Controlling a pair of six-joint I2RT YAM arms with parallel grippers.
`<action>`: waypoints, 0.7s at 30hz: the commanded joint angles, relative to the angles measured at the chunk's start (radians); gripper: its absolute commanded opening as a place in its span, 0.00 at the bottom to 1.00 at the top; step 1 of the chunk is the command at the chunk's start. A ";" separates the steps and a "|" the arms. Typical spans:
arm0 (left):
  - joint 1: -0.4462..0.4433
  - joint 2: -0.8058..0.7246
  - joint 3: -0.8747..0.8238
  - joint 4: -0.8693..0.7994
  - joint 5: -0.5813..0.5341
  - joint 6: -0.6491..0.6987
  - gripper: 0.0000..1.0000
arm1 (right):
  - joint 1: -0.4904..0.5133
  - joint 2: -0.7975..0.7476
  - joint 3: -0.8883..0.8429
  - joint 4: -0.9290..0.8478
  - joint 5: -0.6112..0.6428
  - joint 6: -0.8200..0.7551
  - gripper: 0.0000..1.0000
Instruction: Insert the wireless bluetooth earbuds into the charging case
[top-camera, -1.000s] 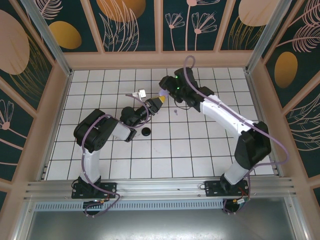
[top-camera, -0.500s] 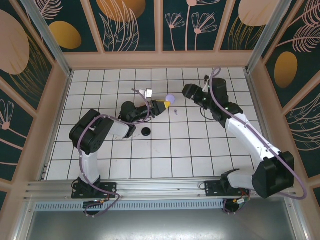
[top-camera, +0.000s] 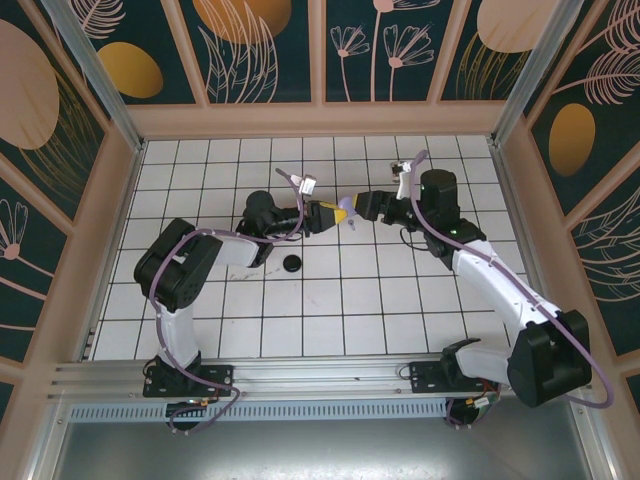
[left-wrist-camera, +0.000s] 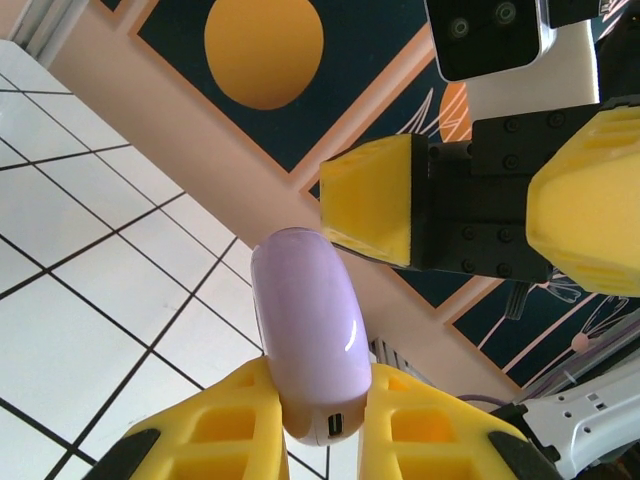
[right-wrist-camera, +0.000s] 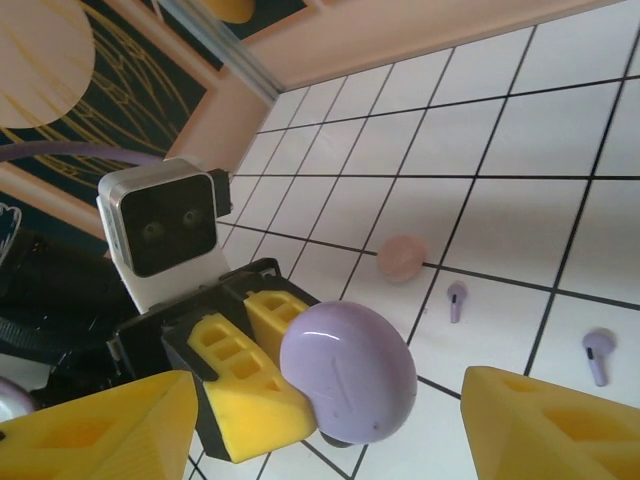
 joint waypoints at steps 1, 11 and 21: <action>0.005 -0.039 0.025 -0.009 0.033 0.027 0.00 | -0.004 0.023 -0.020 0.061 -0.058 -0.031 0.69; 0.004 -0.048 0.039 -0.009 0.045 0.023 0.00 | -0.008 0.064 -0.067 0.079 -0.033 -0.038 0.62; 0.000 -0.071 0.029 -0.003 0.066 0.021 0.00 | -0.044 0.132 -0.080 0.105 0.003 -0.016 0.55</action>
